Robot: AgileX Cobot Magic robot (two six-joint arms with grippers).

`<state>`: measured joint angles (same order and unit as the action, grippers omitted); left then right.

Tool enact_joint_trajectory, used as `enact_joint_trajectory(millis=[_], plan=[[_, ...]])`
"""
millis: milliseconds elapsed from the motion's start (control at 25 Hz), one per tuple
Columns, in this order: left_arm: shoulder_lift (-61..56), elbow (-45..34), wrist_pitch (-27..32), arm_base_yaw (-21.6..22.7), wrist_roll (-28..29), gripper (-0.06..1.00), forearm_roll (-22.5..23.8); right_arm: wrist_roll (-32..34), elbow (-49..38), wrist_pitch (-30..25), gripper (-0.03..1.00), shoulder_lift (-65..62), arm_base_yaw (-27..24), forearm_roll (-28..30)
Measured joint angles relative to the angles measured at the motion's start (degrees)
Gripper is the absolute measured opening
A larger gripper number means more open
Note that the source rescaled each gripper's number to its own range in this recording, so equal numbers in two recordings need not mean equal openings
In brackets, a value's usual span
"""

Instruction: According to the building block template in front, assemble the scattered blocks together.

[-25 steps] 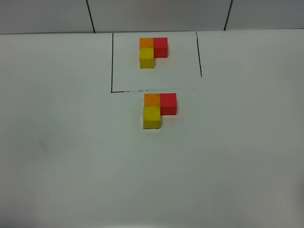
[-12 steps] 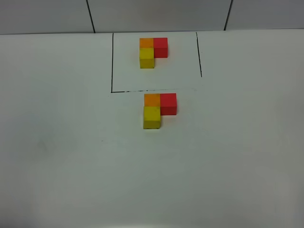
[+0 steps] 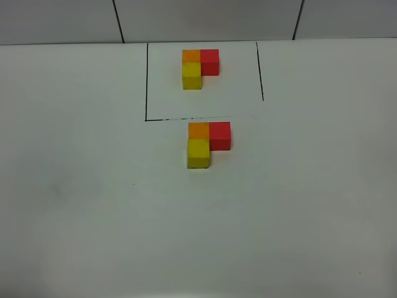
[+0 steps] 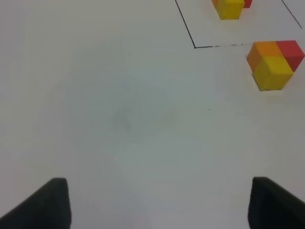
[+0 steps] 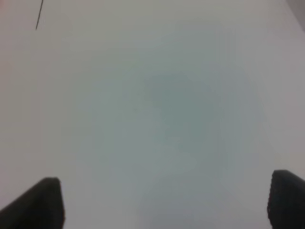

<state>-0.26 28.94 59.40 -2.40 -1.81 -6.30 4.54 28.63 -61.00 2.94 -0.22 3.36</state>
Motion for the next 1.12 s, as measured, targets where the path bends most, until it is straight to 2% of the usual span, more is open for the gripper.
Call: enact_joint_trajectory(millis=[1120], plan=[[0.00, 0.00, 0.00, 0.00, 0.00, 0.69, 0.00, -3.33, -0.02, 0.11, 0.80, 0.00, 0.00, -2.81]])
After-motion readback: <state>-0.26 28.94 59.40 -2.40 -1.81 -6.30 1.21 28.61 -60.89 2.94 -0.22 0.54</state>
